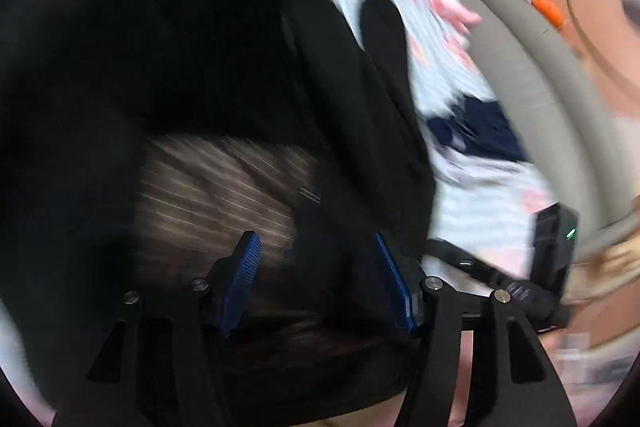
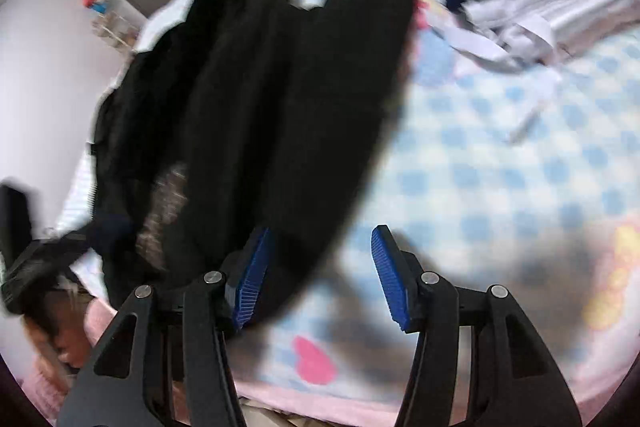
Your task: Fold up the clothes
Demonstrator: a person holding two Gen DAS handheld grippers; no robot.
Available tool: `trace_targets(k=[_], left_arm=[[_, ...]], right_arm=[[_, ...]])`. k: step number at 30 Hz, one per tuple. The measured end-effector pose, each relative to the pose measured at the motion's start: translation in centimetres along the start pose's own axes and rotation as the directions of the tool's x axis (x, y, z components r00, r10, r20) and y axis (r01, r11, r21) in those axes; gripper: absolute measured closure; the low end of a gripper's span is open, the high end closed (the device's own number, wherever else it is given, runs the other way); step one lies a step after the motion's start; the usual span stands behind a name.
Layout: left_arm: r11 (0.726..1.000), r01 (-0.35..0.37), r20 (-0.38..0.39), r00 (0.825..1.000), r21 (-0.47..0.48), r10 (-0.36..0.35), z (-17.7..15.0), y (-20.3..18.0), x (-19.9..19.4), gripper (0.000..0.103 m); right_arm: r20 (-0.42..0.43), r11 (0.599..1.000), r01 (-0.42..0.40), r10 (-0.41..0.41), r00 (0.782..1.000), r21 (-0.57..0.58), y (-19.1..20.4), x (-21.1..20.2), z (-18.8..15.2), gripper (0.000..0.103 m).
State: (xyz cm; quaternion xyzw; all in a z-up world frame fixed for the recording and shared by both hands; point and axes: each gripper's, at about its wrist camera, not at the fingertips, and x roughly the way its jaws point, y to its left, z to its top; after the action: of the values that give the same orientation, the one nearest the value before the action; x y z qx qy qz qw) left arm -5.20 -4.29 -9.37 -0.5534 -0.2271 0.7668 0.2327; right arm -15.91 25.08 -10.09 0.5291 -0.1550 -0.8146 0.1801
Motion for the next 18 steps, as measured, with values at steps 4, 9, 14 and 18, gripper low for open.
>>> trace_targets(k=[4, 9, 14, 18], left_arm=[[0.993, 0.027, -0.102, 0.994, -0.112, -0.038, 0.6, 0.6, 3.9, 0.037], [0.997, 0.021, -0.087, 0.996, -0.08, -0.028, 0.1, -1.5, 4.7, 0.054], [0.999, -0.025, -0.065, 0.998, 0.029, 0.027, -0.8, -3.6, 6.5, 0.087], [0.997, -0.04, 0.004, 0.999, 0.062, 0.04, -0.4, -2.0, 4.2, 0.089]], right_arm=[[-0.019, 1.0, 0.013, -0.013, 1.0, -0.026, 1.0, 0.2, -0.2, 0.047], [-0.037, 1.0, -0.007, 0.008, 0.999, 0.004, 0.4, 0.9, -1.2, 0.047], [-0.01, 0.996, -0.002, 0.003, 1.0, 0.089, -0.1, 2.2, -1.8, 0.047], [0.006, 0.997, 0.063, -0.063, 0.998, 0.05, 0.5, 1.6, -1.9, 0.047]])
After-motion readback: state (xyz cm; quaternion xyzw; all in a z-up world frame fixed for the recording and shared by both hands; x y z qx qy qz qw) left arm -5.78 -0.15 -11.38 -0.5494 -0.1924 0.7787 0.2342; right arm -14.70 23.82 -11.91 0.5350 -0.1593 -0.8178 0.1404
